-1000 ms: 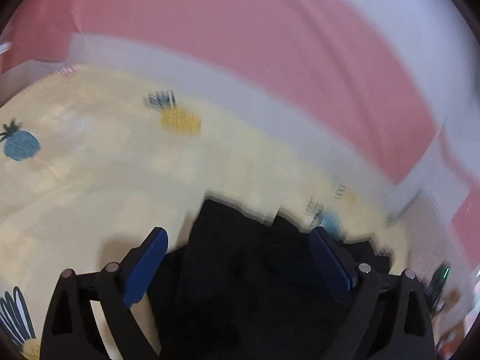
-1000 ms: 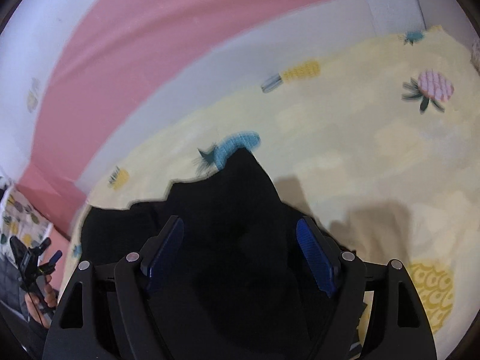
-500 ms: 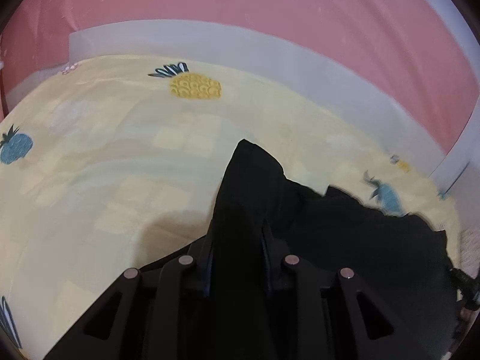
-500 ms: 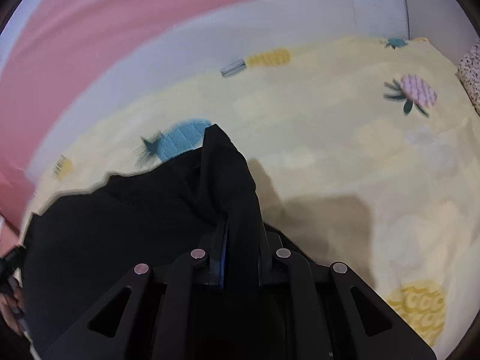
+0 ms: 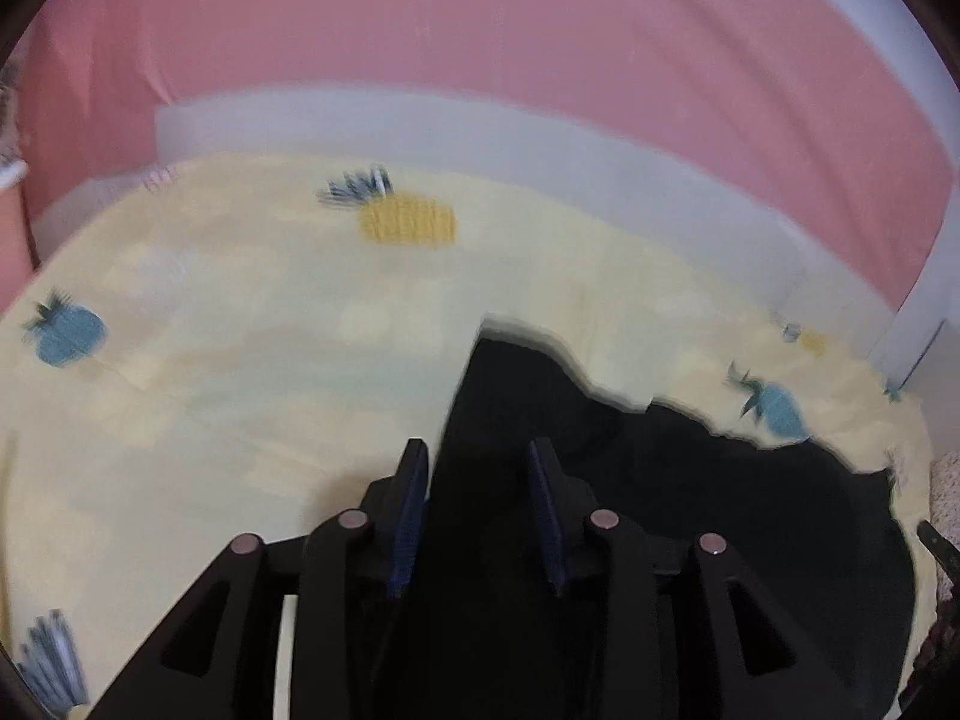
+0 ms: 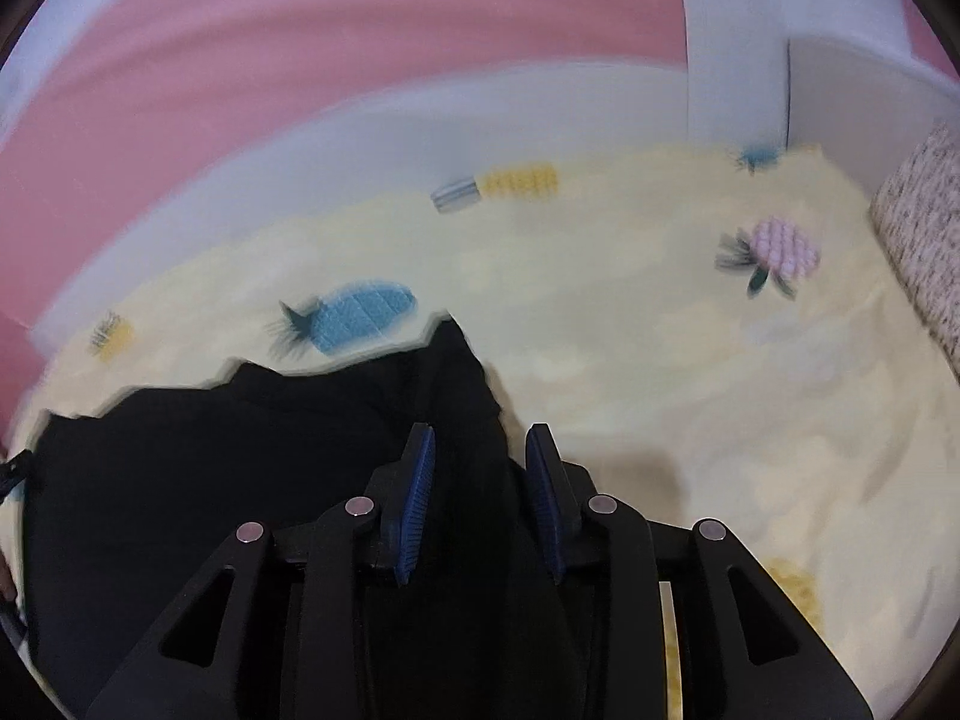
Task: Fold large clothes
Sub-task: 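Lay the hem over the collar and open both tools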
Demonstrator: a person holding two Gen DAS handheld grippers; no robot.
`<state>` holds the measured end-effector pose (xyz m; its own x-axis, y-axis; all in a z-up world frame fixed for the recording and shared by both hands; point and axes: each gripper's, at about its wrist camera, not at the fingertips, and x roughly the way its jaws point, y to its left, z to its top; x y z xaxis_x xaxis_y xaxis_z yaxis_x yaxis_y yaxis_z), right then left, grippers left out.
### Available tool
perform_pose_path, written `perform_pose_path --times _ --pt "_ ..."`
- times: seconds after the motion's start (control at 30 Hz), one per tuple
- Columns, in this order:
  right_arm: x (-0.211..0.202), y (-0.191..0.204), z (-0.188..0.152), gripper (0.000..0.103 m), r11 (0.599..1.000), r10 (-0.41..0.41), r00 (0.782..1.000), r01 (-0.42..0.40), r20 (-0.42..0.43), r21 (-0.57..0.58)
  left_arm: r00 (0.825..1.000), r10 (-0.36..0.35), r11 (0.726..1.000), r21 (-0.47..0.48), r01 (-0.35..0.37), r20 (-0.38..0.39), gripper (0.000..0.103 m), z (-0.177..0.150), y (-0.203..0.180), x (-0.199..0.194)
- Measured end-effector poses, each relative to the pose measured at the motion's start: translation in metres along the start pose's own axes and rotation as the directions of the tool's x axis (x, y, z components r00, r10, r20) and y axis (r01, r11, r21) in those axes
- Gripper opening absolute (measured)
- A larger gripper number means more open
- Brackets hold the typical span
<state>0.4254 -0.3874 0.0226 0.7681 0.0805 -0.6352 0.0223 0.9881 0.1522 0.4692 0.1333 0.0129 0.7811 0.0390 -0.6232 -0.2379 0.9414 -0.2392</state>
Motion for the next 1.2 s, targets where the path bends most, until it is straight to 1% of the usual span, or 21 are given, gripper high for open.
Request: perform_pose_path --times 0.03,0.1,0.17,0.2,0.27,0.3,0.33,0.37,0.4,0.43,0.53,0.6,0.67,0.7,0.77,0.83,0.9,1.0,1.07,1.1,1.2 --pt "-0.014 0.005 -0.005 0.038 0.999 0.033 0.999 -0.033 0.017 -0.013 0.999 -0.026 1.000 0.003 0.026 0.031 0.036 -0.003 0.000 -0.019" --pt "-0.034 0.017 -0.024 0.038 0.995 0.090 0.996 -0.089 0.024 -0.053 0.992 -0.108 0.994 0.031 0.106 0.064 0.042 -0.018 -0.008 -0.052" --pt "-0.040 0.032 -0.046 0.038 0.987 0.124 0.992 -0.123 0.005 -0.105 0.980 -0.184 0.980 0.096 0.176 0.077 0.046 -0.047 -0.026 -0.075" --pt "-0.039 0.034 -0.054 0.038 0.985 0.127 0.992 -0.126 -0.001 -0.116 0.975 -0.214 0.969 0.136 0.204 0.060 0.046 -0.065 -0.038 -0.079" --pt "-0.022 0.040 -0.071 0.038 0.983 0.122 0.992 -0.126 -0.040 -0.130 0.973 -0.231 0.957 0.182 0.226 0.006 0.046 -0.091 -0.055 -0.069" --pt "-0.014 0.039 -0.076 0.038 0.984 0.104 0.994 -0.108 -0.035 -0.140 0.977 -0.210 0.956 0.204 0.212 -0.031 0.046 -0.103 -0.063 -0.056" --pt "-0.005 0.035 -0.081 0.038 0.983 0.069 0.998 -0.068 -0.001 -0.169 0.981 -0.184 0.959 0.209 0.192 -0.058 0.047 -0.111 -0.065 -0.042" --pt "0.000 0.032 -0.082 0.038 0.984 0.047 0.999 -0.044 0.008 -0.173 0.984 -0.166 0.962 0.209 0.175 -0.060 0.047 -0.117 -0.064 -0.030" --pt "0.006 0.024 -0.083 0.038 0.988 0.037 0.999 -0.036 0.004 -0.150 0.986 -0.165 0.964 0.208 0.168 -0.032 0.048 -0.119 -0.061 -0.024" --pt "0.014 0.014 -0.082 0.038 0.993 0.056 0.998 -0.056 -0.008 -0.100 0.986 -0.163 0.965 0.205 0.162 -0.012 0.048 -0.119 -0.058 -0.020" --pt "0.023 0.014 -0.080 0.038 0.994 0.012 1.000 -0.014 -0.012 -0.108 0.992 -0.126 0.972 0.199 0.124 -0.001 0.048 -0.122 -0.061 -0.008" --pt "0.024 0.021 -0.077 0.038 0.990 -0.027 0.999 0.023 -0.026 -0.136 0.995 -0.095 0.972 0.215 0.096 -0.016 0.048 -0.119 -0.065 -0.006" --pt "0.017 0.022 -0.072 0.038 0.990 -0.046 0.998 0.040 -0.047 -0.135 0.996 -0.072 0.976 0.201 0.082 -0.054 0.047 -0.113 -0.065 -0.015" --pt "0.008 0.022 -0.070 0.038 0.991 -0.051 0.998 0.044 -0.048 -0.129 0.995 -0.075 0.979 0.183 0.085 -0.062 0.047 -0.109 -0.061 -0.025" --pt "-0.020 0.014 -0.071 0.038 0.995 0.017 1.000 -0.018 -0.011 -0.097 0.995 -0.102 0.981 0.167 0.104 -0.017 0.047 -0.104 -0.044 -0.048" --pt "-0.040 0.002 -0.080 0.038 0.997 0.031 0.999 -0.031 0.008 -0.078 0.997 -0.078 0.984 0.165 0.073 0.023 0.047 -0.105 -0.024 -0.064" --pt "-0.049 -0.018 -0.095 0.038 0.999 0.031 0.999 -0.031 -0.015 -0.035 0.999 -0.052 0.989 0.140 0.051 0.005 0.047 -0.112 0.001 -0.064" --pt "-0.039 -0.038 -0.115 0.039 1.000 0.006 0.998 -0.006 -0.064 -0.005 1.000 -0.008 0.991 0.134 0.011 -0.024 0.048 -0.129 0.023 -0.052" --pt "-0.027 -0.046 -0.120 0.042 1.000 0.026 0.996 -0.025 -0.082 0.016 1.000 -0.014 0.989 0.149 0.016 -0.016 0.048 -0.136 0.025 -0.046" --pt "-0.023 -0.047 -0.122 0.044 0.999 0.027 0.996 -0.025 -0.088 0.027 1.000 -0.004 0.988 0.155 0.006 -0.014 0.048 -0.138 0.024 -0.043" --pt "-0.019 -0.039 -0.121 0.044 1.000 -0.012 0.995 0.013 -0.095 0.010 0.999 0.021 0.990 0.139 -0.017 -0.025 0.048 -0.135 0.020 -0.036"
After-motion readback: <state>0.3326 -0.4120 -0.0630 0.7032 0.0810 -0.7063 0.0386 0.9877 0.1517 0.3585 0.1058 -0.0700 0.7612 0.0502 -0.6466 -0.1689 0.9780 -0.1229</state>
